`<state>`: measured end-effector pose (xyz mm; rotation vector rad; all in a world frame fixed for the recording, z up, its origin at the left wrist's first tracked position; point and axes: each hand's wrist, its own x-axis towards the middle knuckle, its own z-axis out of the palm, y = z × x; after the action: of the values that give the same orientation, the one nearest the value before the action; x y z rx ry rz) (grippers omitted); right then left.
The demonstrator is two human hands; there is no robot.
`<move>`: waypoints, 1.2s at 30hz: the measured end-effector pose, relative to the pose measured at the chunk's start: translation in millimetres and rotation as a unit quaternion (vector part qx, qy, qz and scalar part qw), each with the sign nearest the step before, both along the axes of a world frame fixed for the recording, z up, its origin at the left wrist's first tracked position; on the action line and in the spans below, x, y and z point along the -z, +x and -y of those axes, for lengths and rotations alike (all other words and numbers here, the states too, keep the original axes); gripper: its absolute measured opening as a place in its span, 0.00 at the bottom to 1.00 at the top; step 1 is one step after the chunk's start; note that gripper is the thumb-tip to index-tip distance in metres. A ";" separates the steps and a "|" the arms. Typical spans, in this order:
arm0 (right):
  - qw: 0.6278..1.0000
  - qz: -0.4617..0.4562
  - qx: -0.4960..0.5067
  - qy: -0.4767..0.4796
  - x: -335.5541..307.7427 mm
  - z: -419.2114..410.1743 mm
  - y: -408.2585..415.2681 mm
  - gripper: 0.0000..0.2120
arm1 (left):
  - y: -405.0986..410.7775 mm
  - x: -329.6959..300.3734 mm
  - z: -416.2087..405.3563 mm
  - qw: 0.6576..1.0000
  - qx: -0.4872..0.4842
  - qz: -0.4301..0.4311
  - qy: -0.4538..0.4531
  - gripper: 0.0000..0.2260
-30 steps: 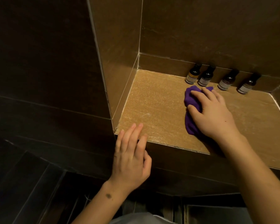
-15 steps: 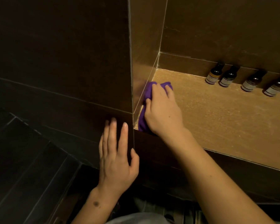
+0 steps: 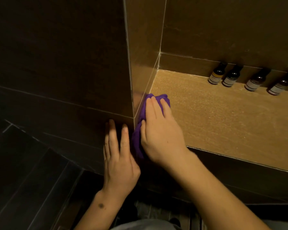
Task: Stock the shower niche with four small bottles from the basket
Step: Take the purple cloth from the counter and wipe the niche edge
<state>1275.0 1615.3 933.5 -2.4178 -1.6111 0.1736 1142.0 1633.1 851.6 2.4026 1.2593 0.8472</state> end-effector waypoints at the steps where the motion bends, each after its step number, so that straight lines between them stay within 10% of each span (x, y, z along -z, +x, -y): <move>1: 1.000 -0.014 0.004 0.010 -5.7 -5.3 8.6 0.30 | 1.1 -1.5 1.0 1.000 0.002 -0.005 0.008 0.34; 10: 0.999 -0.027 0.033 0.011 -15.7 -52.0 109.8 0.28 | 17.0 -5.1 12.2 0.993 0.051 -0.104 0.012 0.39; 23: 0.997 -0.032 0.077 -0.001 -13.6 108.1 80.3 0.28 | 23.5 6.3 36.2 0.986 0.145 -0.079 0.023 0.38; 29: 0.982 -0.033 0.188 -0.005 -26.9 51.1 123.6 0.27 | 27.0 9.9 38.5 0.987 0.147 -0.055 0.020 0.39; 36: 0.998 -0.019 0.059 -0.008 -11.8 -29.6 80.8 0.31 | 29.8 11.0 41.5 0.990 0.136 0.041 0.010 0.40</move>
<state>1355.8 1644.9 945.3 -2.4982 -1.4520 0.2109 1171.8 1591.6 840.6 2.4527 0.8692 0.8682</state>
